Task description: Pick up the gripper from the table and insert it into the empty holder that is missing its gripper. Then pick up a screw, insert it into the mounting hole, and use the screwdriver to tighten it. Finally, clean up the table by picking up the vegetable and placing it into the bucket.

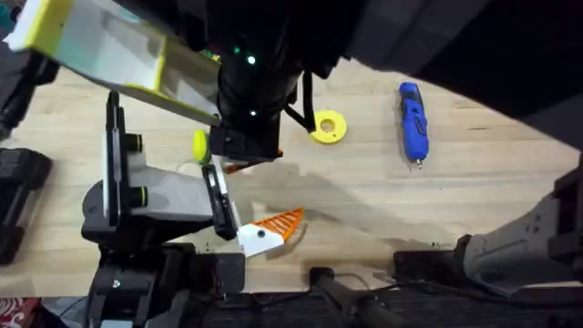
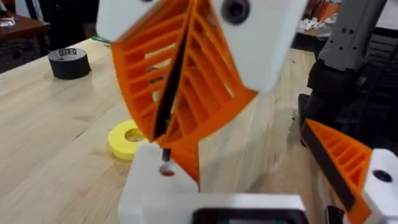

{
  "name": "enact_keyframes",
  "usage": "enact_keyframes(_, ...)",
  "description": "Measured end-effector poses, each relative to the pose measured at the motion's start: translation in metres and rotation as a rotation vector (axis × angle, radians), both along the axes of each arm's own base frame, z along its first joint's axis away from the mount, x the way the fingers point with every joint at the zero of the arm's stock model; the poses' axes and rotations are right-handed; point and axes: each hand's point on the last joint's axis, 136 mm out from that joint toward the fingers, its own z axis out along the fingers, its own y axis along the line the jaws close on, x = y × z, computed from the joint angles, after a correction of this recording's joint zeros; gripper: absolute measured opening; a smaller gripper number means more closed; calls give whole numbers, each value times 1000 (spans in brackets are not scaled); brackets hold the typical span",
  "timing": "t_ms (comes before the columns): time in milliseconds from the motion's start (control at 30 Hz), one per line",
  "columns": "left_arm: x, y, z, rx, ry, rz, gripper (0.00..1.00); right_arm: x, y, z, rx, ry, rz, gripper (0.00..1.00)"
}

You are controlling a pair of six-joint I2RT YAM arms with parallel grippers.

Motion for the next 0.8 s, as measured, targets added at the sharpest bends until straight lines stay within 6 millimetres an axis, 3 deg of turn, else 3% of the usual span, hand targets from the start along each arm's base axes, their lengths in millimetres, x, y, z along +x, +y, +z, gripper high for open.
enact_keyframes(800,0,0,0,0,0,0,985,-3,3,-2,1,0,10,6)
